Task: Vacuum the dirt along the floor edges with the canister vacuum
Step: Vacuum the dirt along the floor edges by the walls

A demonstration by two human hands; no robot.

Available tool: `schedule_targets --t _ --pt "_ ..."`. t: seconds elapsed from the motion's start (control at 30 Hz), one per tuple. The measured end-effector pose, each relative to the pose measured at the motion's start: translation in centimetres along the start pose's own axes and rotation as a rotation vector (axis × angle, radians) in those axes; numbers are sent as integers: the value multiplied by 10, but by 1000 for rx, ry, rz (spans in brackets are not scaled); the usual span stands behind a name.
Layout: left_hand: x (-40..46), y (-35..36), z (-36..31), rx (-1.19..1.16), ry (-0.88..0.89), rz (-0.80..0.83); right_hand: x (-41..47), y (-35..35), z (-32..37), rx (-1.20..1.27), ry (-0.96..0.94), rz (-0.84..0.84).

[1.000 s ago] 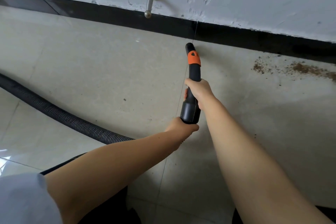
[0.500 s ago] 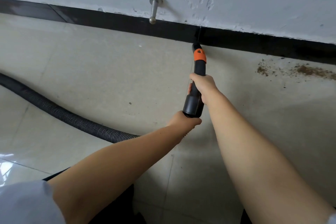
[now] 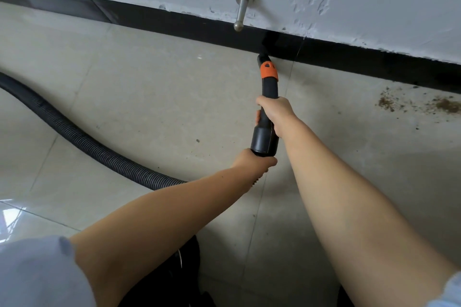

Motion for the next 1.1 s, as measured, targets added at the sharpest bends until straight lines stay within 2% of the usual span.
schedule_targets --t 0.33,0.6,0.87,1.1 --pt "-23 100 26 281 -68 203 -86 -107 -70 243 60 -252" --pt "-39 170 60 406 -92 262 -138 -160 -125 340 55 -333" --pt "-34 216 29 613 -20 305 -165 -225 -145 557 47 -463" --pt "-27 263 15 610 -26 339 -171 -272 -142 557 60 -448"
Point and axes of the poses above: each hand's wrist, its own x-axis towards the middle knuckle, its own y-axis out of the palm, z = x × y, the point moved 9 cm from there along x, towards the middle knuckle, and after that the axes turned 12 degrees about z, right-handed, at the moved point
